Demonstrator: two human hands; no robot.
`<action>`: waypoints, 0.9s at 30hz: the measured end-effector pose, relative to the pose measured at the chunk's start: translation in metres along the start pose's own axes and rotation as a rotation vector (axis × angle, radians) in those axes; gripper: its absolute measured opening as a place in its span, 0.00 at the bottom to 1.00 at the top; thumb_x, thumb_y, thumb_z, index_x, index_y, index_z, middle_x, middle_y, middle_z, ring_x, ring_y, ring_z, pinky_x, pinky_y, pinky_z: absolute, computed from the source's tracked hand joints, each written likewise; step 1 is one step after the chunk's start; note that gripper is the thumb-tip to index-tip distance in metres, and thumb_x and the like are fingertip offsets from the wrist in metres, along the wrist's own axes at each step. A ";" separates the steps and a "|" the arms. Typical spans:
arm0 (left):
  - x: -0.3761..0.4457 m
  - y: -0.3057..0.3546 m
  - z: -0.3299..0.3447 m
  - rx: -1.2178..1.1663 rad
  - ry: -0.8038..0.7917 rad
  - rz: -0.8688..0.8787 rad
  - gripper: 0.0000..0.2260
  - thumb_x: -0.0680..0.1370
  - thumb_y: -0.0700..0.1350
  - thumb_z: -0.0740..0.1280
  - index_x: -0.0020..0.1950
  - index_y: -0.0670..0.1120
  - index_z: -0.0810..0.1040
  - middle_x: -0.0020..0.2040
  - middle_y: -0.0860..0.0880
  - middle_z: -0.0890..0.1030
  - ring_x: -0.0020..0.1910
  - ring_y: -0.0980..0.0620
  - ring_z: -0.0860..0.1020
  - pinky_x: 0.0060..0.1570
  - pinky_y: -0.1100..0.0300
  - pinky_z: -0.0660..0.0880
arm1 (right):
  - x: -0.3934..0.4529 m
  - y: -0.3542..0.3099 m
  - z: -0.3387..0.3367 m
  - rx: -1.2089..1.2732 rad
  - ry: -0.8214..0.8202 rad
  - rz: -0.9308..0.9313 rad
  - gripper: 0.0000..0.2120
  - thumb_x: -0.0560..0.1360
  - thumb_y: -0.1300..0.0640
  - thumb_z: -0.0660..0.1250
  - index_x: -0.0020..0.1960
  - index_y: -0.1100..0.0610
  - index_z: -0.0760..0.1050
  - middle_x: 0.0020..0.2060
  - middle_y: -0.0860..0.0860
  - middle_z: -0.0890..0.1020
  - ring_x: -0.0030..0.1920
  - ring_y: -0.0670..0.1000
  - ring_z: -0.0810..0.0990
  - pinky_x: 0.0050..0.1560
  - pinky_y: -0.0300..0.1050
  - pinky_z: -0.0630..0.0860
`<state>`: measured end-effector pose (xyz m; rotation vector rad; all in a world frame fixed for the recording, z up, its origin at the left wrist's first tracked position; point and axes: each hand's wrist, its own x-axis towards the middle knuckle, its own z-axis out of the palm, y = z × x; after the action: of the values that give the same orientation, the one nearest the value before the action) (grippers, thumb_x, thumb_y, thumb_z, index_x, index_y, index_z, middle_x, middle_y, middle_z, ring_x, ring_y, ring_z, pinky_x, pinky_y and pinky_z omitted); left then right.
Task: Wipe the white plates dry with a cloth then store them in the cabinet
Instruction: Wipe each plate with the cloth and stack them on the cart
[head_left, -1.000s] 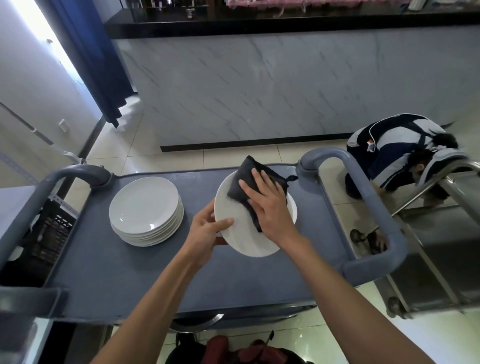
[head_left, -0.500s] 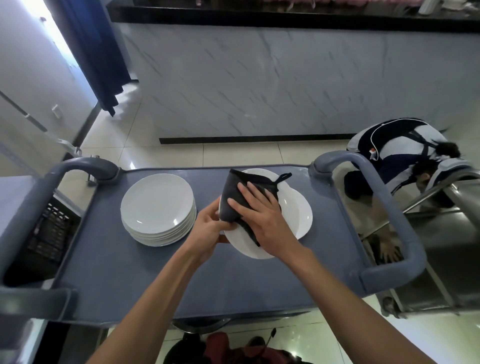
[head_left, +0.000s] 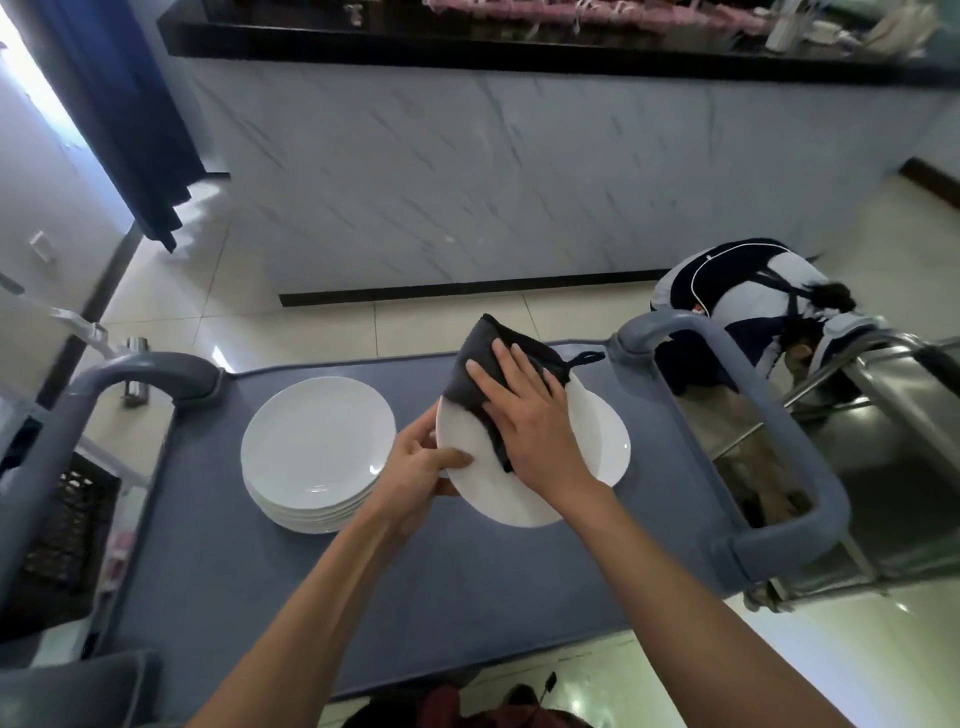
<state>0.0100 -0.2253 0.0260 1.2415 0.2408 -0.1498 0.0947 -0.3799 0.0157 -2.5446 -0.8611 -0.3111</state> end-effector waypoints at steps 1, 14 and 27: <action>0.001 0.001 -0.002 -0.009 0.000 -0.004 0.30 0.74 0.27 0.63 0.68 0.55 0.78 0.58 0.45 0.84 0.55 0.43 0.84 0.43 0.49 0.80 | 0.003 0.000 0.000 -0.011 -0.001 0.032 0.23 0.83 0.50 0.50 0.78 0.44 0.62 0.80 0.50 0.57 0.80 0.53 0.54 0.75 0.59 0.57; 0.018 0.013 -0.030 -0.108 0.086 0.013 0.28 0.73 0.26 0.65 0.67 0.50 0.79 0.52 0.45 0.85 0.47 0.46 0.82 0.36 0.53 0.80 | -0.001 -0.008 0.006 -0.112 -0.065 0.346 0.26 0.83 0.48 0.47 0.81 0.43 0.52 0.81 0.49 0.50 0.81 0.52 0.47 0.77 0.59 0.51; 0.019 0.021 -0.049 -0.180 0.110 0.053 0.28 0.74 0.25 0.64 0.64 0.53 0.79 0.56 0.45 0.84 0.56 0.41 0.82 0.41 0.47 0.83 | -0.028 -0.069 0.039 -0.030 -0.031 0.458 0.30 0.78 0.42 0.38 0.81 0.41 0.49 0.81 0.47 0.48 0.81 0.49 0.43 0.77 0.58 0.46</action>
<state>0.0288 -0.1721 0.0253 1.0773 0.3094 -0.0130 0.0330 -0.3269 -0.0053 -2.6847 -0.2658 -0.1395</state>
